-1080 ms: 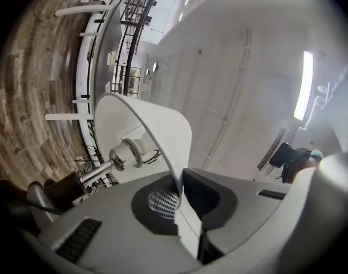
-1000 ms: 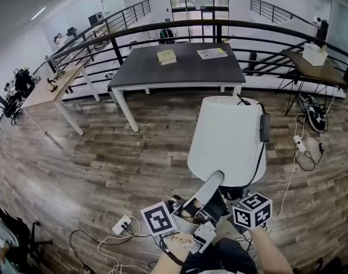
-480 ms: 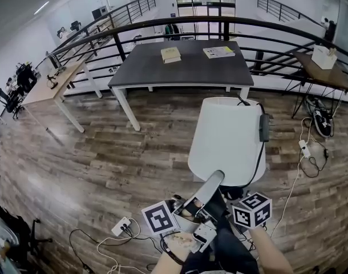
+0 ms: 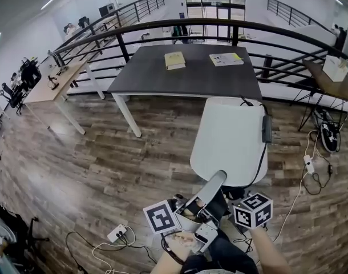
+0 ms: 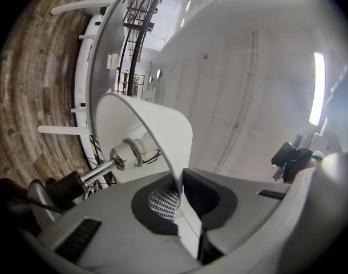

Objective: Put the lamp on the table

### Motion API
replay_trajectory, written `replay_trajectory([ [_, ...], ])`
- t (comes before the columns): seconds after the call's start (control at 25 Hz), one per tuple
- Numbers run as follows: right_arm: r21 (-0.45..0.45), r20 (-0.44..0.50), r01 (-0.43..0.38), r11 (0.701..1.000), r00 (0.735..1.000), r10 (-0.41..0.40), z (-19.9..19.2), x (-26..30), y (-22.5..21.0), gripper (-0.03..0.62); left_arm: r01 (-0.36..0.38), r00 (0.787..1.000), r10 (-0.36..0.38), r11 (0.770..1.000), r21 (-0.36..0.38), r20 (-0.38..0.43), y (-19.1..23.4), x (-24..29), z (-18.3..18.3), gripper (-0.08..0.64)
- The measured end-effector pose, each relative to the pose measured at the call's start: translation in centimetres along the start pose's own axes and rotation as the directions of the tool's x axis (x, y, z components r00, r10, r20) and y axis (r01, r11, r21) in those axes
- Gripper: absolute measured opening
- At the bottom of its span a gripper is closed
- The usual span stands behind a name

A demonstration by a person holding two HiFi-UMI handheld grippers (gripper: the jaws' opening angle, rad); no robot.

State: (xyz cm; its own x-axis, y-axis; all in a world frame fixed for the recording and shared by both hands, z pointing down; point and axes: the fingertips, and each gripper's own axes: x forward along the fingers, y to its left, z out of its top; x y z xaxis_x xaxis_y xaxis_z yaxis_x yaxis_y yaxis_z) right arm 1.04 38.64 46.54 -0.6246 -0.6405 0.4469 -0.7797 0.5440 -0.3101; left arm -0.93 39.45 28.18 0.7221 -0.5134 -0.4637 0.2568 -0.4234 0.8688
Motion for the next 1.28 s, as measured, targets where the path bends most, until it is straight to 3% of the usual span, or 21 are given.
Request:
replay_trajectory([
  [0.56,-0.049,0.021,-0.053,0.997,0.998,0.054,7.8,5.0,-9.2,0.178,0.009,0.999,-0.012,0.998,0.064,0.038,4.6,9.4,6.2,0.028],
  [1.28,-0.017,-0.004,-0.061,0.998,0.998,0.061,10.4,11.0,-14.6,0.178,-0.027,0.998,0.025,0.999,0.036,0.053,10.4,13.5,12.3,0.028],
])
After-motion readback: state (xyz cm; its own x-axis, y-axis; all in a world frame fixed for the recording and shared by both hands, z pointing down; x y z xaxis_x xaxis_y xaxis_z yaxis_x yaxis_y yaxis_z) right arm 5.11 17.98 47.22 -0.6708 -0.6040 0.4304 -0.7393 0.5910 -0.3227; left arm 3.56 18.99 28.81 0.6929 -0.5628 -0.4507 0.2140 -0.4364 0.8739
